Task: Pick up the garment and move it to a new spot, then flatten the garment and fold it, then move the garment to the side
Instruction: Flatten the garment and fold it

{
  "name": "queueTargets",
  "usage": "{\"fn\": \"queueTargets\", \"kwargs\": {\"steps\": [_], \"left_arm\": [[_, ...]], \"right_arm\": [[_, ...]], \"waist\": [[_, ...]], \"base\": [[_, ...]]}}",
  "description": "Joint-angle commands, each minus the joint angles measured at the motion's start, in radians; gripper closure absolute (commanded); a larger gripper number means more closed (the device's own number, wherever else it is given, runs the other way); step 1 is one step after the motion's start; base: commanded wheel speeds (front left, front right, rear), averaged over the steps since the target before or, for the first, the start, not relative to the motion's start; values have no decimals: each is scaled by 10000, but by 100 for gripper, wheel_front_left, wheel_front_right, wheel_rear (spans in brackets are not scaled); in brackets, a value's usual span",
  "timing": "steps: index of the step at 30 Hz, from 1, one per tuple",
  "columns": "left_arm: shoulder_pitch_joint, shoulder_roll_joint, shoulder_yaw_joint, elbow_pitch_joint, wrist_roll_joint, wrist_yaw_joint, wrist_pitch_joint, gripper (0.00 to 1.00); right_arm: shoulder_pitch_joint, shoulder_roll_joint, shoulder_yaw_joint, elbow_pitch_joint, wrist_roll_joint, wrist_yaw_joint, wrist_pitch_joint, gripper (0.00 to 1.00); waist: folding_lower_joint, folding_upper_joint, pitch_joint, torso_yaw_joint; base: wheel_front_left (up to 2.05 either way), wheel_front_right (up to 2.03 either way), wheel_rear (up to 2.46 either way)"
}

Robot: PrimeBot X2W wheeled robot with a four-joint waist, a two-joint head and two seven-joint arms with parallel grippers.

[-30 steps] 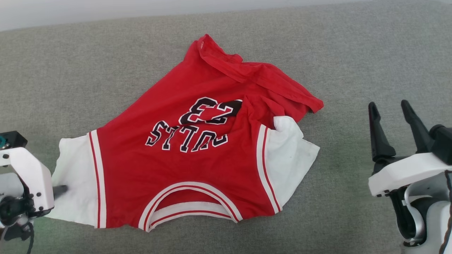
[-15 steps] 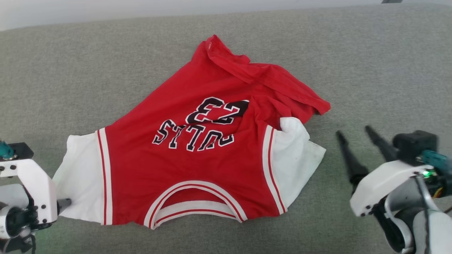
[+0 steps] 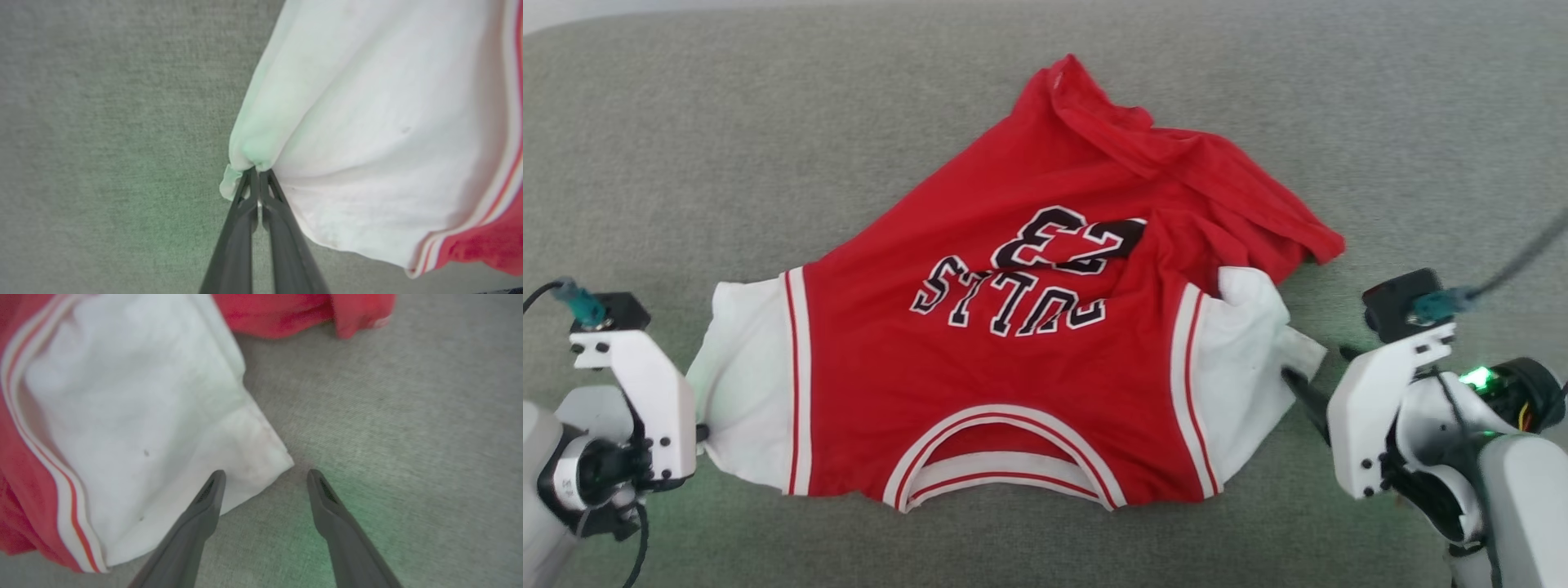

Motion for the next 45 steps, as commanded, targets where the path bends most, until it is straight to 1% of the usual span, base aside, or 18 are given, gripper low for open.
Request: {"fn": "queueTargets", "kwargs": {"steps": [1, 4, 5, 6, 7, 8, 12, 16, 22, 27, 30, 33, 37, 41, 45], "left_arm": [[-26, -652, -310, 232, 174, -125, -69, 100], [-229, -822, -379, 418, 265, -264, -122, 100], [-301, -878, -406, 477, 283, -312, -130, 100], [-347, -925, -418, 548, 262, -357, -161, 100], [-393, -976, -425, 618, 257, -404, -200, 100], [-452, -1011, -436, 663, 266, -446, -230, 100], [-661, -1059, -398, 747, 302, -575, -312, 100], [-1019, -933, -239, 685, 243, -647, -270, 100], [-1629, -400, 71, 229, 294, -452, -2, 100], [-2473, -277, 315, -336, 383, -358, 152, 100], [-2995, -214, 459, -552, 470, -374, 131, 100], [-3640, -250, 600, -723, 561, -305, 230, 100], [-4448, -504, 749, -686, 640, -234, 239, 100], [-5280, -750, 850, -405, 899, -259, 35, 100], [-6101, -1058, 949, 91, 1079, -401, -368, 100]], "right_arm": [[-239, -240, 307, 325, 86, -4, 731, 0], [-374, -329, 683, 860, 466, -2, 1862, 0], [-402, -398, 835, 1001, 578, -1, 2230, 2], [-424, -404, 926, 1132, 734, -1, 2515, 49], [-519, -427, 971, 1230, 833, -1, 2661, 94], [-648, -485, 967, 1305, 898, -1, 2761, 100], [-986, -449, 732, 1306, 1118, -2, 2628, 100], [-1411, -371, 334, 1095, 1488, -4, 2474, 100], [-2001, -345, -203, 634, 1880, -4, 2367, 100], [-2766, -269, -543, 467, 1979, -4, 2207, 100], [-3311, -45, -955, 493, 1919, -4, 2135, 100], [-3956, 184, -1249, 593, 1618, -4, 2142, 100], [-4827, 481, -1479, 841, 1331, -4, 1947, 100], [-5713, 560, -1258, 1286, 1194, -4, 1526, 100], [-6652, 487, -898, 1867, 1136, -4, 873, 100]], "waist": [[0, -1, 129, 181], [0, -1, 206, 307], [0, -1, 223, 349], [0, -1, 234, 378], [0, -1, 239, 402], [0, -1, 241, 428], [0, -1, 201, 484], [0, -1, 38, 482], [0, -1, -302, 379], [0, -1, -680, 301], [0, -1, -964, 244], [0, -1, -1261, 192], [0, -1, -1628, 126], [0, -1, -1931, 46], [0, -1, -2123, -38]], "base": [[0, 0, 0], [0, 0, 0], [0, 0, 0], [0, 0, 0], [0, 0, 0], [0, 0, 0], [0, 0, 0], [0, 0, 0], [0, 0, 0], [0, 0, 0], [0, 0, 0], [0, 0, 0], [0, 0, 0], [0, 0, 0], [0, 0, 0]]}}
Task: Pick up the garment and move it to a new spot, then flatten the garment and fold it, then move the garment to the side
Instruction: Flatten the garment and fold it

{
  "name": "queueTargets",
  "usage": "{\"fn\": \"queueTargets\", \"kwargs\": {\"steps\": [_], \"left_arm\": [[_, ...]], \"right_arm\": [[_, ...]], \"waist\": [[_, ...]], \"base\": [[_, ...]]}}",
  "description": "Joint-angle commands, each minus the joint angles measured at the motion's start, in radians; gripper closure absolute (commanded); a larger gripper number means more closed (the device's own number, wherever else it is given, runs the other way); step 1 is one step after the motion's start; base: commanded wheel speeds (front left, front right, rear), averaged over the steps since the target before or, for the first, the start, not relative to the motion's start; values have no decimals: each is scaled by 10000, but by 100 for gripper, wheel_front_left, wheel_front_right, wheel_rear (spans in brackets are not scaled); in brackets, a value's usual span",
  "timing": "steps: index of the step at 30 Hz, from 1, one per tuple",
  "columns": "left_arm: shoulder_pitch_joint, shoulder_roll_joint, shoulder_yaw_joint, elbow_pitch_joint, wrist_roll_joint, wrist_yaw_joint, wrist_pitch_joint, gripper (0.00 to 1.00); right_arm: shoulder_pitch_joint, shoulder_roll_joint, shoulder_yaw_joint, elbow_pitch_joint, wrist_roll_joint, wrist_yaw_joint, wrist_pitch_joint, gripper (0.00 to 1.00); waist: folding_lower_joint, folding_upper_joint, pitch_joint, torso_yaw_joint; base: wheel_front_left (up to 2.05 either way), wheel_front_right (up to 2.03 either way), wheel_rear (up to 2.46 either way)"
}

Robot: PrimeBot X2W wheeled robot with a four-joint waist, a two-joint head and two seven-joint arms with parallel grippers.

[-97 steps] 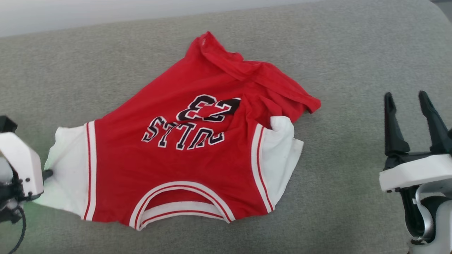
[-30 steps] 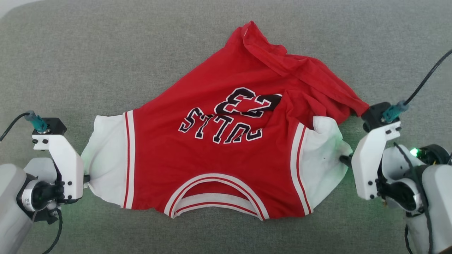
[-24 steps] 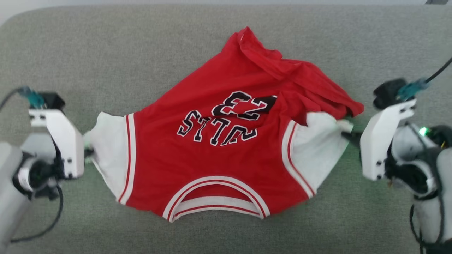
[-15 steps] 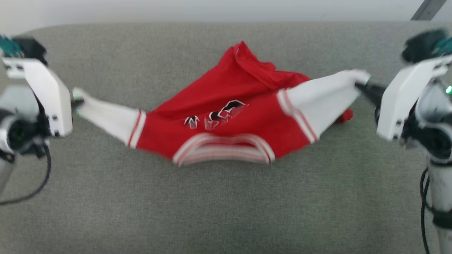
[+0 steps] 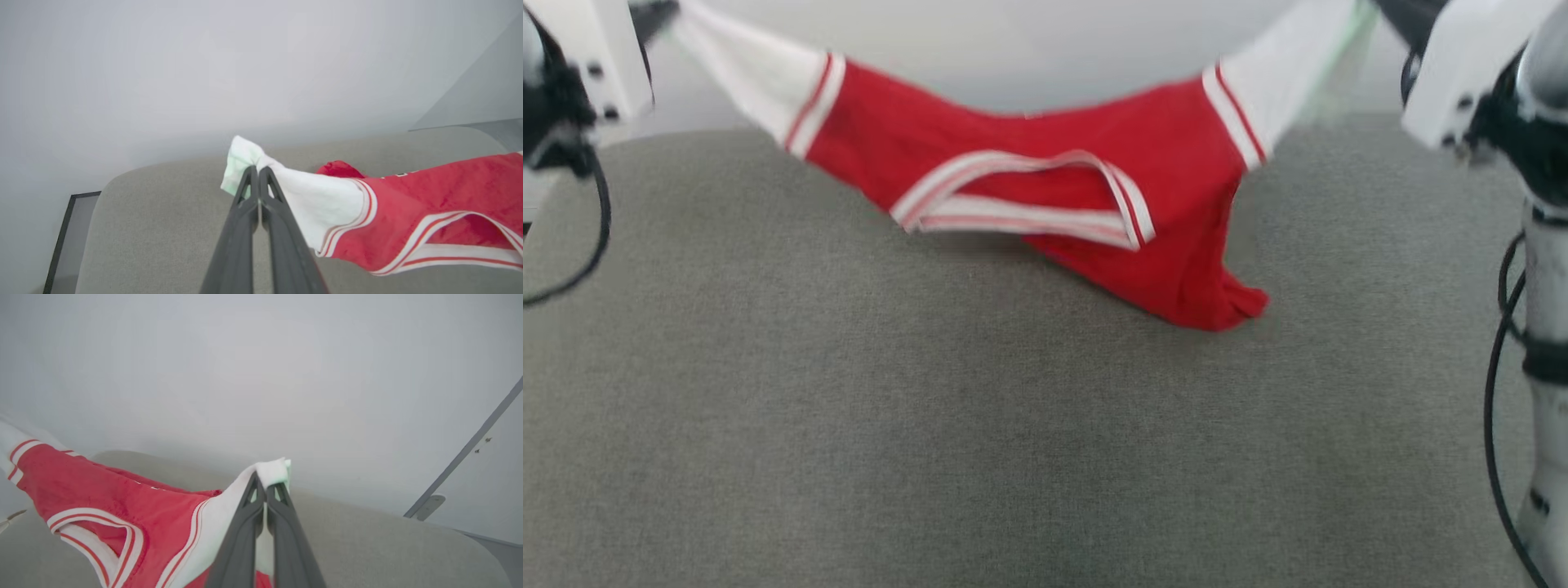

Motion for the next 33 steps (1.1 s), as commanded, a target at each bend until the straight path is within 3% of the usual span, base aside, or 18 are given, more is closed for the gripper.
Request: {"fn": "queueTargets", "kwargs": {"steps": [1, 11, 20, 28, 33], "left_arm": [[-367, -131, 78, 219, 124, -80, -229, 100], [-1915, -893, 105, 1631, 513, -437, -1016, 100], [-3354, -1464, 67, 2831, 932, -873, -1925, 100], [-5088, -1878, 114, 3960, 1759, -1250, -4026, 100], [-6114, -2144, 88, 4608, 2450, -1275, -6110, 100]], "right_arm": [[-405, -55, 117, 275, -77, 0, -297, 100], [-2492, 65, 699, 2573, -235, 0, -1803, 100], [-4310, 288, 873, 4712, -832, 0, -3692, 100], [-6247, 405, 1176, 6742, -2001, -1, -6055, 100], [-7491, 419, 732, 7738, -3259, -1, -8639, 100]], "waist": [[0, 0, -96, -61], [0, 0, -211, -140], [0, 0, 575, -103], [0, 0, 2031, 39], [0, 0, 2795, 182]], "base": [[0, 0, 0], [0, 0, 0], [0, 0, 0], [0, 0, 0], [0, 0, 0]]}}
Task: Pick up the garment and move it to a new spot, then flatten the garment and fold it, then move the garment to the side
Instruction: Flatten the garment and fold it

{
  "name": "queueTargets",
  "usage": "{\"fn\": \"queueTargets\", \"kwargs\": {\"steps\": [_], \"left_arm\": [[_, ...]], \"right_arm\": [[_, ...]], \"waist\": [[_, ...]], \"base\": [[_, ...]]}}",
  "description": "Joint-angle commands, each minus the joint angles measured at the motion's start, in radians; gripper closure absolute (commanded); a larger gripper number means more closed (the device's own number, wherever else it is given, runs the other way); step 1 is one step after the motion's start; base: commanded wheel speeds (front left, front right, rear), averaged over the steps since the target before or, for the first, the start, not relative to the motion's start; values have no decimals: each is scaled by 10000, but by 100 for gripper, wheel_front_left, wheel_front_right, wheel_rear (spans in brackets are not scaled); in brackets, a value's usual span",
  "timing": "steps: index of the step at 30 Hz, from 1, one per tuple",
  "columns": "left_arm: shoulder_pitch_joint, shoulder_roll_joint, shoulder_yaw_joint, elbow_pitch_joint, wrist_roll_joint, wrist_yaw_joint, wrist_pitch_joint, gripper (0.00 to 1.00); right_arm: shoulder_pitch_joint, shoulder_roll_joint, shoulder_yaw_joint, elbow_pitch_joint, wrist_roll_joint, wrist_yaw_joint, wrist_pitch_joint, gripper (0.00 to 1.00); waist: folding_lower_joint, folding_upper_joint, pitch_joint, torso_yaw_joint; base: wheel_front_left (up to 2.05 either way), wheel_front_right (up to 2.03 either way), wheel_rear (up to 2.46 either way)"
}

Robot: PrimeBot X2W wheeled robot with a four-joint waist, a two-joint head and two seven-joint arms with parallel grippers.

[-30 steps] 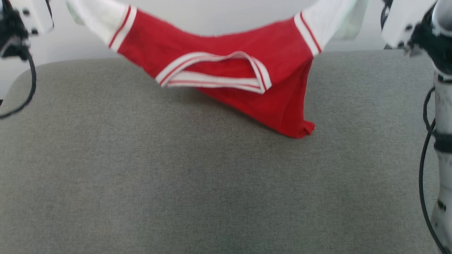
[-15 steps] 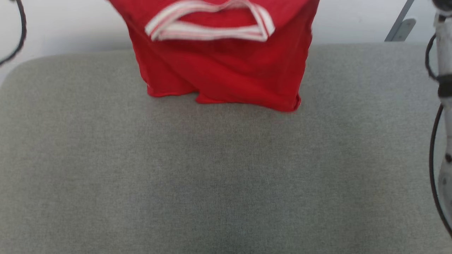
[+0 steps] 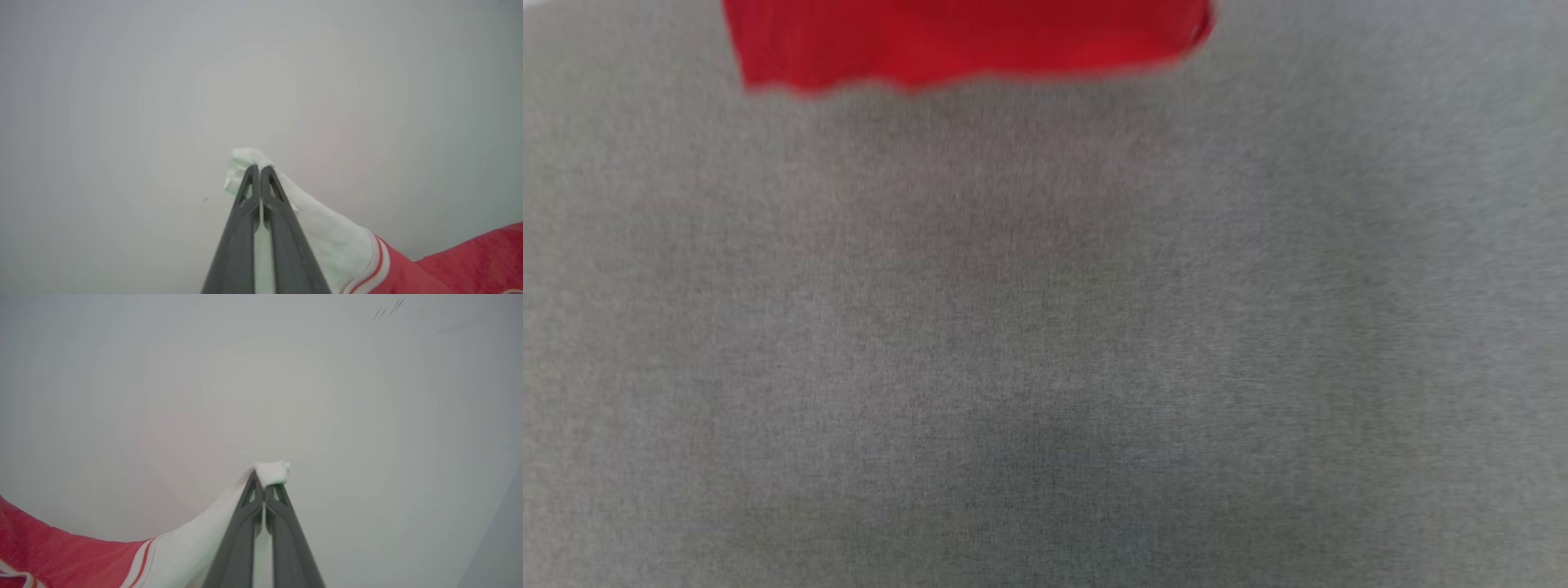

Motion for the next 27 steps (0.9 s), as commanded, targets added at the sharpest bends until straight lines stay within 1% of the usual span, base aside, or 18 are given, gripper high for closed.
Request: {"fn": "queueTargets", "kwargs": {"steps": [1, 4, 7, 11, 14, 15, 16, 18, 20, 22, 24, 27], "left_arm": [[-466, -107, -20, 172, 340, -18, -864, 100], [-971, -244, 31, 470, 703, -84, -2338, 100], [-1188, -490, 40, 861, 776, -292, -3330, 100], [-581, -627, -77, 1689, 604, -563, -3621, 100], [-182, -755, -240, 2320, 515, -714, -3353, 100], [-78, -839, -188, 2570, 308, -734, -3085, 100], [190, -818, -341, 2761, 419, -775, -2980, 100], [640, -845, -378, 3147, 169, -809, -2640, 100], [826, -829, -477, 3295, 177, -835, -2434, 100], [1158, -989, -591, 3520, -78, -876, -1612, 100], [1685, -1034, -838, 3422, -185, -881, -872, 100], [2518, -926, -1112, 3028, -713, -878, 284, 100]], "right_arm": [[-411, 6, -284, 408, -539, -3, -843, 100], [-1024, 44, -777, 803, -1506, -3, -2197, 100], [-1343, 116, -1171, 1074, -2548, -3, -2752, 100], [-1030, 343, -1445, 1715, -3299, -3, -2899, 100], [-830, 428, -1598, 2333, -3475, -3, -2888, 100], [-725, 457, -1587, 2577, -3473, -3, -2836, 100], [-599, 420, -1645, 2778, -3426, -3, -2803, 100], [-427, 446, -1619, 3183, -3291, -3, -2703, 100], [-306, 488, -1651, 3348, -3151, -3, -2648, 100], [-85, 543, -1600, 3602, -2856, -3, -2468, 100], [197, 604, -1435, 3759, -2505, -3, -2201, 100], [746, 593, -1069, 3923, -2042, -3, -1653, 100]], "waist": [[0, 0, 623, 185], [0, 0, 1032, 326], [0, 0, 1330, 476], [0, 0, 1530, 632], [0, 0, 1548, 726], [0, 0, 1531, 748], [0, 0, 1484, 773], [0, 0, 1385, 832], [0, 0, 1306, 855], [0, 0, 1109, 903], [0, 0, 886, 919], [0, 0, 533, 921]], "base": [[0, 0, 0], [0, 0, 0], [0, 0, 0], [0, 0, 0], [0, 0, 0], [0, 0, 0], [0, 0, 0], [0, 0, 0], [0, 0, 0], [0, 0, 0], [0, 0, 0], [0, 0, 0]]}}
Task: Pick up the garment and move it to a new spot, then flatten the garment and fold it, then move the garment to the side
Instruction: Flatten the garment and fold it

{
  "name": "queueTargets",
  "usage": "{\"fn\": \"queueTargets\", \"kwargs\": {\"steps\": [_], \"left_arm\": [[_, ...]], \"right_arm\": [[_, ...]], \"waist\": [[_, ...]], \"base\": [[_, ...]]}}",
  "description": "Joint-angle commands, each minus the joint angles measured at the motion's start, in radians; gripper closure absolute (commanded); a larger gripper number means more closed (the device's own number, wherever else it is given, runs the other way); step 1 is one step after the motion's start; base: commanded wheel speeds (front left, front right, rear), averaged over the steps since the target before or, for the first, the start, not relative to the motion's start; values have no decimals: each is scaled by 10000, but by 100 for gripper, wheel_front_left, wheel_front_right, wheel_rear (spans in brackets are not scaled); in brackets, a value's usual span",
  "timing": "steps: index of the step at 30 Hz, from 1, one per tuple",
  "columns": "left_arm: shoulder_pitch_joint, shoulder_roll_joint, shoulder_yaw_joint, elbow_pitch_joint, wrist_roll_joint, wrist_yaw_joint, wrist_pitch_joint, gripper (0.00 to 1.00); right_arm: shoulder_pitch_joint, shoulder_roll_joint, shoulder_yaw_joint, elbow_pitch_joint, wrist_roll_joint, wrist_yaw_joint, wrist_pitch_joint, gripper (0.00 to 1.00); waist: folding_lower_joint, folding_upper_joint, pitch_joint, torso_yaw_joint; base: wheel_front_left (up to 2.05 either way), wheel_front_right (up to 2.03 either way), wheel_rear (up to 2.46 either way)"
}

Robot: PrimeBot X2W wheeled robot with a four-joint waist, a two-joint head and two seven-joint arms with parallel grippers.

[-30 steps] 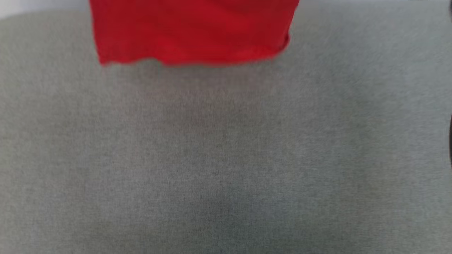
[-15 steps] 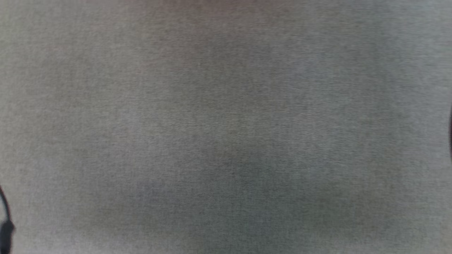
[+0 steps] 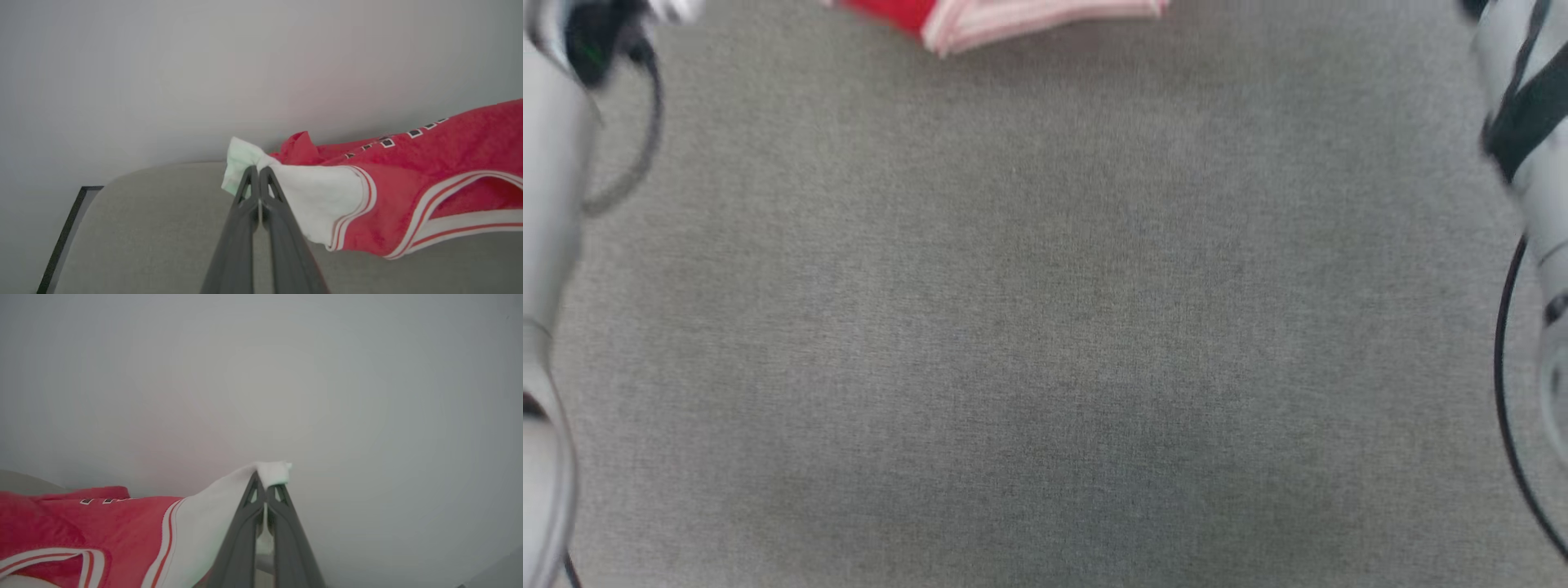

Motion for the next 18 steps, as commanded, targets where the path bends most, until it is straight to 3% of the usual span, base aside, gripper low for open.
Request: {"fn": "queueTargets", "kwargs": {"steps": [1, 11, 14, 18], "left_arm": [[414, 93, -139, -250, -183, -16, 365, 100], [3138, 1160, -1000, -2279, -1266, -20, 2552, 100], [3956, 1524, -992, -3046, -1470, 82, 2861, 100], [5244, 2175, -961, -4517, -1775, 552, 3112, 100]], "right_arm": [[388, -38, 85, 92, 285, -3, 265, 100], [2880, 53, 1844, -76, 2544, -3, 2088, 100], [3798, -79, 2490, -599, 3380, -3, 2901, 100], [5227, -641, 3369, -2022, 4595, -3, 4190, 100]], "waist": [[0, 0, -318, 9], [0, 0, -1336, -14], [0, 0, -1547, -59], [0, 0, -1766, -102]], "base": [[0, 0, 0], [0, 0, 0], [0, 0, 0], [0, 0, 0]]}}
